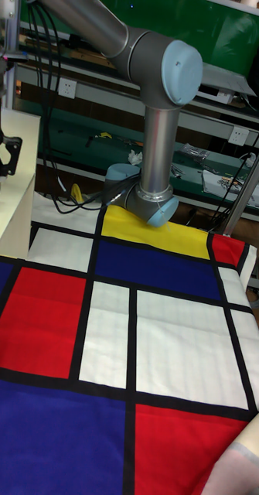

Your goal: Take the object down from the shelf

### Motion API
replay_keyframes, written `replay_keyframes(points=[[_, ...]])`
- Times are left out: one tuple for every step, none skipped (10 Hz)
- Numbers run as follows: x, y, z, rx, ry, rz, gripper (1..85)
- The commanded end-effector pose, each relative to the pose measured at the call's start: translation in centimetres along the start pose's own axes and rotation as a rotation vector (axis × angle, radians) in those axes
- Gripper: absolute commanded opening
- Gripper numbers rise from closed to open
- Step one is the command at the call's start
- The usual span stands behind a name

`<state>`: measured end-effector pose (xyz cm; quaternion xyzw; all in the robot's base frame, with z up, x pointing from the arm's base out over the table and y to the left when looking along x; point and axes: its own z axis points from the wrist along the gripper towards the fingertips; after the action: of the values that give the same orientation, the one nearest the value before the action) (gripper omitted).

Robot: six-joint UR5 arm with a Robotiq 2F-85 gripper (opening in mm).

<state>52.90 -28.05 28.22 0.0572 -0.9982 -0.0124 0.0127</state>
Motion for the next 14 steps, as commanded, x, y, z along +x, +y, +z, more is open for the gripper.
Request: replay_keyframes(points=[[-1.2, 0.3, 0.6, -0.005, -0.014, 0.003, 57.7], [-1.3, 0.4, 0.6, -0.004, -0.012, 0.005, 57.3], [-1.4, 0.4, 0.7, -0.002, -0.012, 0.003, 56.7], [-1.3, 0.4, 0.7, -0.002, -0.010, 0.003, 56.0], [-1.4, 0.2, 0.8, 0.002, -0.010, 0.002, 55.0], [-1.4, 0.2, 1.0, 0.002, -0.010, 0.002, 54.7], [-1.6, 0.0, 1.1, 0.007, -0.015, 0.002, 53.0], [-1.7, -0.1, 1.2, 0.012, -0.020, 0.003, 48.7], [-1.9, -0.3, 1.2, 0.021, -0.025, 0.009, 44.7], [-1.9, -0.7, 1.1, 0.038, -0.025, 0.020, 38.7], [-1.8, -1.1, 1.0, 0.057, -0.023, 0.030, 31.7], [-1.8, -1.3, 0.9, 0.065, -0.023, 0.041, 25.0], [-1.7, -1.4, 0.8, 0.072, -0.019, 0.050, 21.7], [-1.7, -1.4, 0.5, 0.081, -0.019, 0.067, 15.3]])
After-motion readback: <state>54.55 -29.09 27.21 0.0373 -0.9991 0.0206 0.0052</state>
